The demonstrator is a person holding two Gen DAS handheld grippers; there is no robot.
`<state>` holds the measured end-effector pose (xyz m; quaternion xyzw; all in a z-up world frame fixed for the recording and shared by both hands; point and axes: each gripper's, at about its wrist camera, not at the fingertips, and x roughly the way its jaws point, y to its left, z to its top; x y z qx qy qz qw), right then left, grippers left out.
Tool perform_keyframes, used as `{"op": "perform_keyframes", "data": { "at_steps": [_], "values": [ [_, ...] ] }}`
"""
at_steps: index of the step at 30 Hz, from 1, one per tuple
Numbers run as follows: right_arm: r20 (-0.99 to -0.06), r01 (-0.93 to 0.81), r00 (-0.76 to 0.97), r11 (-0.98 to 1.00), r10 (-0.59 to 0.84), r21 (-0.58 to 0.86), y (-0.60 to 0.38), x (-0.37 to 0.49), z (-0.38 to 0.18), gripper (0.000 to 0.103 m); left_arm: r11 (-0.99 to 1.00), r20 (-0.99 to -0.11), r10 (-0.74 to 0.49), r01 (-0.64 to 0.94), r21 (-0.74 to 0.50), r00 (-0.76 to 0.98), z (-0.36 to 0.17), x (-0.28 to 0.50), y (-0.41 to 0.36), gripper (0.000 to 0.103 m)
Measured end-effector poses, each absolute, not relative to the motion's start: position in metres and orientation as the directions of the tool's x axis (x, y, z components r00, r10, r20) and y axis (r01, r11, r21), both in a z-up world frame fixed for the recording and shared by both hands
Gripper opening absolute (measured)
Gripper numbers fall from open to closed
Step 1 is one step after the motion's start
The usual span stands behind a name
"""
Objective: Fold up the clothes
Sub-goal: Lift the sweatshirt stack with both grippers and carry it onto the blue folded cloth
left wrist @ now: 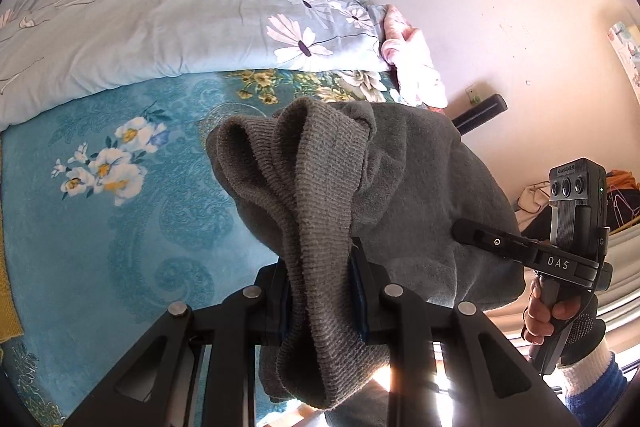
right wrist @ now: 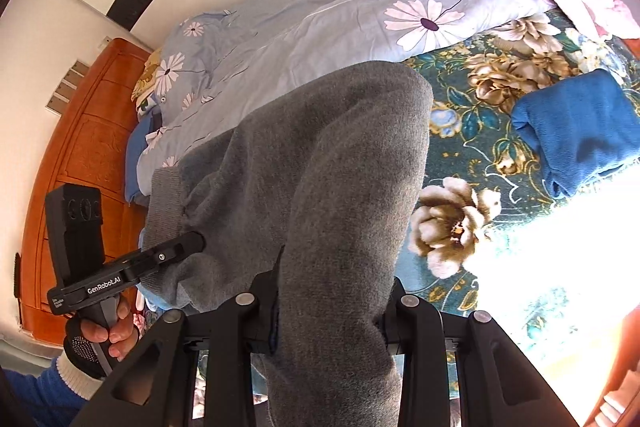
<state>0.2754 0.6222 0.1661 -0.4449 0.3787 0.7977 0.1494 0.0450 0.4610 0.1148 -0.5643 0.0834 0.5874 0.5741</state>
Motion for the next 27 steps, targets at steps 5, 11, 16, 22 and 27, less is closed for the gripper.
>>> {"op": "perform_keyframes", "data": {
  "at_steps": [5,11,16,22,27],
  "values": [
    [-0.811,-0.553,-0.575,-0.678,-0.109,0.484,0.681,0.312,0.16,0.035,-0.352,-0.772,0.576,-0.771,-0.53,0.268,0.111,0.094,0.513,0.026],
    [-0.822,-0.513,-0.548,-0.713,-0.155,0.478,0.764,0.356,0.145,0.035,-0.425,-0.796,0.549,-0.734,-0.529,0.255,0.111,0.152,0.588,0.026],
    [-0.828,-0.513,-0.532,-0.712,-0.175,0.48,0.826,0.394,0.137,0.035,-0.418,-0.805,0.528,-0.742,-0.523,0.27,0.117,0.192,0.648,0.026],
    [-0.812,-0.508,-0.551,-0.694,-0.193,0.51,0.896,0.424,0.128,0.035,-0.385,-0.808,0.523,-0.77,-0.509,0.272,0.116,0.223,0.71,0.026],
    [-0.818,-0.493,-0.543,-0.718,-0.189,0.492,0.941,0.427,0.113,0.035,-0.38,-0.809,0.522,-0.776,-0.504,0.269,0.102,0.236,0.754,0.026]
  ]
}}
